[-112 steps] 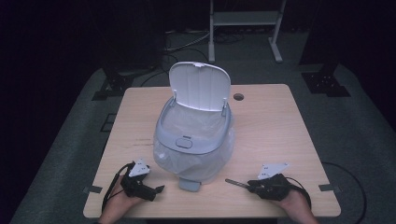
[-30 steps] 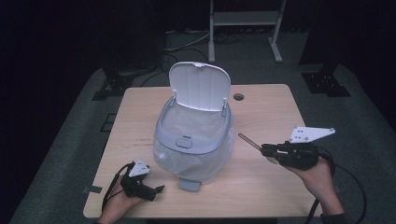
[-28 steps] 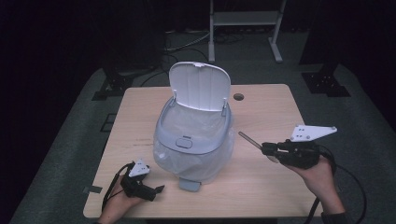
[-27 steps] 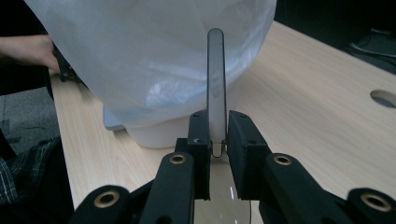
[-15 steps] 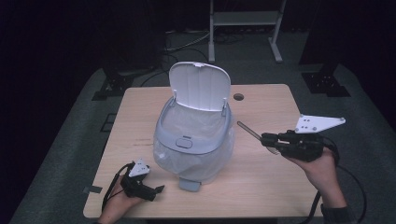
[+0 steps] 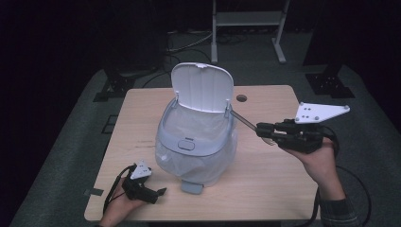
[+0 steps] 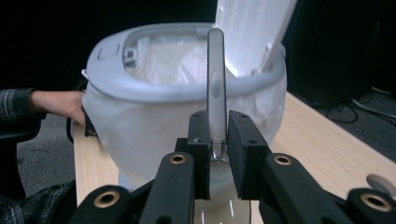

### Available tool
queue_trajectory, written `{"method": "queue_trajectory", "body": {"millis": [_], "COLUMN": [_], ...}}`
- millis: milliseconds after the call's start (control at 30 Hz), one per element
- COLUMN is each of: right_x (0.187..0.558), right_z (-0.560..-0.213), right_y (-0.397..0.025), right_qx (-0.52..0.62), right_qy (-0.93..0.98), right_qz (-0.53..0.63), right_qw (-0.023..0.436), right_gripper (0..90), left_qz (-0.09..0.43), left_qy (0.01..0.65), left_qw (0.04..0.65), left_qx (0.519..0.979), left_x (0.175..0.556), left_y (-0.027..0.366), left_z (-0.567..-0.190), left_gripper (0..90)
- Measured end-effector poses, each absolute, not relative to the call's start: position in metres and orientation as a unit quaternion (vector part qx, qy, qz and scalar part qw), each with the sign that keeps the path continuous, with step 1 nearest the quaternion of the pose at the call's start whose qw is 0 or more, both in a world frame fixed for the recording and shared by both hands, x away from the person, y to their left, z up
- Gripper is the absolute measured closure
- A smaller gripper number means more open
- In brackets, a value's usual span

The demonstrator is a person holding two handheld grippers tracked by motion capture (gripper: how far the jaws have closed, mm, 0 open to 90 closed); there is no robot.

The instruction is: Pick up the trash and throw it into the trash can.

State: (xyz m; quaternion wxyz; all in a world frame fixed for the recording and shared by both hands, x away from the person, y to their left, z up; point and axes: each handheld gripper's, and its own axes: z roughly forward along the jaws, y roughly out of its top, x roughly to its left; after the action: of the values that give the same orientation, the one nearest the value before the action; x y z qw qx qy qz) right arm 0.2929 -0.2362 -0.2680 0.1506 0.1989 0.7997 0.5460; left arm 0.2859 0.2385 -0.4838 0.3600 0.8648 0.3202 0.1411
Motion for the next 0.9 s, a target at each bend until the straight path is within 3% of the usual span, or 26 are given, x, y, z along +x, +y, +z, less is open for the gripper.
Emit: {"method": "queue_trajectory", "body": {"millis": [900], "right_x": [0.322], "right_z": [-0.221], "right_y": [-0.169], "right_qx": [0.149], "right_qy": [0.795], "right_qz": [0.574], "right_qw": [0.127], "right_gripper": [78.8], "left_qz": [0.141], "left_qy": [0.320], "left_qw": [0.360], "left_qx": [0.865], "left_x": [0.286], "left_y": [0.239], "left_z": [-0.484], "left_gripper": [0.0]}}
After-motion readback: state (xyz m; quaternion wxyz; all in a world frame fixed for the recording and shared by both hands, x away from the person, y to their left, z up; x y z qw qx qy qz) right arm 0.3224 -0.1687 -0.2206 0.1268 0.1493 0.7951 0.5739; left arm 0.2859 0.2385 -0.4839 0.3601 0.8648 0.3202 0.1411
